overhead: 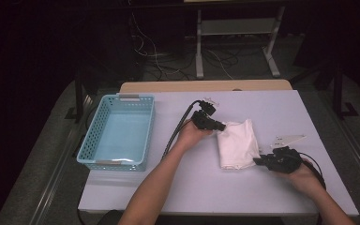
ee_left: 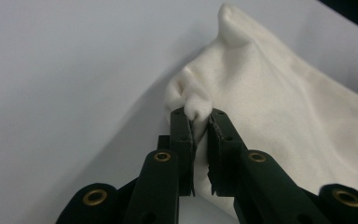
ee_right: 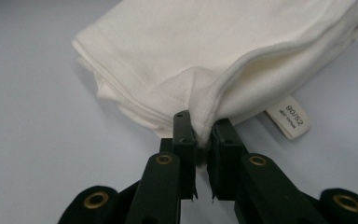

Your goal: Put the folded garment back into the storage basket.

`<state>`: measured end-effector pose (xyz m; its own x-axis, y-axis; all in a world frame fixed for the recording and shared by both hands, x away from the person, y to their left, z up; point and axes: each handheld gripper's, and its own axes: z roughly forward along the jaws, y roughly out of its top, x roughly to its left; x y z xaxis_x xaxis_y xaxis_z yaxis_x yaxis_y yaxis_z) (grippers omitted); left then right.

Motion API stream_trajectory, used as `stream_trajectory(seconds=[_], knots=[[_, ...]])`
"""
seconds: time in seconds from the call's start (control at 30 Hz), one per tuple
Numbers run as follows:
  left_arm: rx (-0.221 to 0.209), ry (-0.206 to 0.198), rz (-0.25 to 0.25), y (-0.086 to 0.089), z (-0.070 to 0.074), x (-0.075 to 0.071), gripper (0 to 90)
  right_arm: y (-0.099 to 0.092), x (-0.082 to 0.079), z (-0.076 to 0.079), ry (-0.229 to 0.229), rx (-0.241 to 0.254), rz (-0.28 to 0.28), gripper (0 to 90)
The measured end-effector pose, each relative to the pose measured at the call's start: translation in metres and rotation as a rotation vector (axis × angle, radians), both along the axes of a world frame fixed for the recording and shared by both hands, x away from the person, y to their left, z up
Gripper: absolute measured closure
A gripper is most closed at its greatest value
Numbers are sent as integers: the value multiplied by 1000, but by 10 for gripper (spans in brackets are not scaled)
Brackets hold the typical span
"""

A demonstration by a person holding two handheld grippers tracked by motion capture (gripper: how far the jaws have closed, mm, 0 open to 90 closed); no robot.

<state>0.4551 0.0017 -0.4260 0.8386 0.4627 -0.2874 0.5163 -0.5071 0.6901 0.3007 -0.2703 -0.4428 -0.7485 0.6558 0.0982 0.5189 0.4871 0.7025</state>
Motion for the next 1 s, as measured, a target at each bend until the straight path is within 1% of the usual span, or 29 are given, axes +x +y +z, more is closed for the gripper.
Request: stream_trajectory(seconds=[0.1, 0.23, 0.27, 0.43, 0.73, 0.83, 1.0], knots=[[-2, -10, -5, 0, 7, -2, 808, 1, 0, 4, -5, 29, 4, 815], [-9, -16, -22, -2, 18, -2, 808, 4, 0, 8, -16, 50, 10, 815], [-8, -17, -24, -2, 21, -3, 807, 4, 0, 9, -20, 54, 14, 815], [5, -30, -36, -5, 31, -4, 807, 6, 1, 17, -30, 105, 18, 814], [15, -42, -39, -7, 42, -3, 807, 17, 2, 29, -56, 140, 45, 814], [14, -38, -41, -6, 45, -3, 807, 20, 3, 33, -64, 156, 57, 814], [23, -46, -41, -4, 54, -3, 806, 29, 5, 40, -77, 157, 83, 814]])
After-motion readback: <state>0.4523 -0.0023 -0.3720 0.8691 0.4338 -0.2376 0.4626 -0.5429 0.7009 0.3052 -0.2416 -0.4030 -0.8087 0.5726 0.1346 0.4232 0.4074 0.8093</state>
